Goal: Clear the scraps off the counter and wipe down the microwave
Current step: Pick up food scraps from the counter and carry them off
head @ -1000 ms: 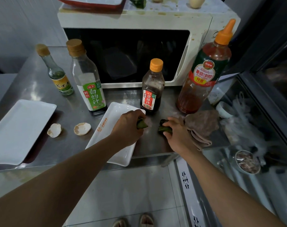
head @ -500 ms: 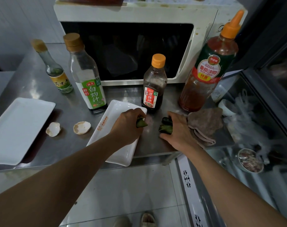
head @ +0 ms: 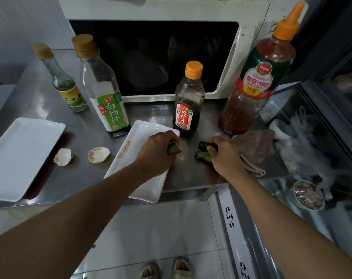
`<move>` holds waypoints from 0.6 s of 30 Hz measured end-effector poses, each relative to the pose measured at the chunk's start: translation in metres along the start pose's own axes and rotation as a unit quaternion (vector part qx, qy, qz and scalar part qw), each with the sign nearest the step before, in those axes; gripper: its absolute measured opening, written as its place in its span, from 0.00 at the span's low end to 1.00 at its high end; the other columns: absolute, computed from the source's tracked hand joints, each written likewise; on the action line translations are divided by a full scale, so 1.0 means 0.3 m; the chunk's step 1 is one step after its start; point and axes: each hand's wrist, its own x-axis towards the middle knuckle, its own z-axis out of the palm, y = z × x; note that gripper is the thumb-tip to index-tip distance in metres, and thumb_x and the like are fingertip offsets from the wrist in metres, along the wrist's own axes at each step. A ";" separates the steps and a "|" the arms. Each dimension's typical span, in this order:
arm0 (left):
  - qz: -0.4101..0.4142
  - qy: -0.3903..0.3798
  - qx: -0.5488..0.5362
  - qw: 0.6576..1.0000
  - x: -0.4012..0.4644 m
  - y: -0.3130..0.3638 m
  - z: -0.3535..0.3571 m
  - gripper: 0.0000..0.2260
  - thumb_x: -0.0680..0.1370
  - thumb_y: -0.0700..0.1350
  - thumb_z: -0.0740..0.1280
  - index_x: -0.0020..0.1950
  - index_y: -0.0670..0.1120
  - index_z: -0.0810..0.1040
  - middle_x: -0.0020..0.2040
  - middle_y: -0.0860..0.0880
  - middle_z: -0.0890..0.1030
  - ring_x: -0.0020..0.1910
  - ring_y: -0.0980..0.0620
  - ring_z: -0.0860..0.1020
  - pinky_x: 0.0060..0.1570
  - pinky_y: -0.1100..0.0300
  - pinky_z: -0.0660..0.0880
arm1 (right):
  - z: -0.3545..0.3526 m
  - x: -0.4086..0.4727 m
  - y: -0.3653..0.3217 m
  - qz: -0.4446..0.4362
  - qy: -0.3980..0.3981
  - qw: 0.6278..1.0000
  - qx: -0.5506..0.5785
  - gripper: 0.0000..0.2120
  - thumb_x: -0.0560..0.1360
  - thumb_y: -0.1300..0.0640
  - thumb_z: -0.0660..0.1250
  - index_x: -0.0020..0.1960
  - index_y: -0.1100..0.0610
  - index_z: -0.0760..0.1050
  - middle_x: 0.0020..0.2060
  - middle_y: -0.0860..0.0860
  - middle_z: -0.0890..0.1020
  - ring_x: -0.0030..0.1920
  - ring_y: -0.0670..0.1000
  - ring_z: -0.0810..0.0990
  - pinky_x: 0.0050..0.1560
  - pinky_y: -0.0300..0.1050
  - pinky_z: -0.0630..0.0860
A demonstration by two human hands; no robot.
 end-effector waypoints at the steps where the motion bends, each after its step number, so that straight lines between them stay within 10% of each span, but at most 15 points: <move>1: 0.000 -0.001 0.000 1.000 0.000 0.000 -0.001 0.13 0.73 0.39 0.69 0.56 0.45 0.77 0.53 0.46 0.80 0.52 0.47 0.76 0.52 0.58 0.73 | 0.001 0.004 0.002 -0.001 0.000 1.000 -0.005 0.12 0.77 0.62 0.63 0.59 0.61 0.77 0.56 0.59 0.76 0.57 0.56 0.74 0.59 0.44 0.67; 18: -0.016 -0.002 -0.001 1.000 -0.015 0.007 0.001 0.14 0.73 0.40 0.70 0.58 0.47 0.76 0.55 0.46 0.80 0.52 0.48 0.76 0.52 0.58 0.72 | -0.016 -0.105 0.001 -0.044 0.017 0.998 0.040 0.10 0.76 0.62 0.64 0.57 0.58 0.76 0.53 0.53 0.79 0.54 0.49 0.75 0.54 0.35 0.66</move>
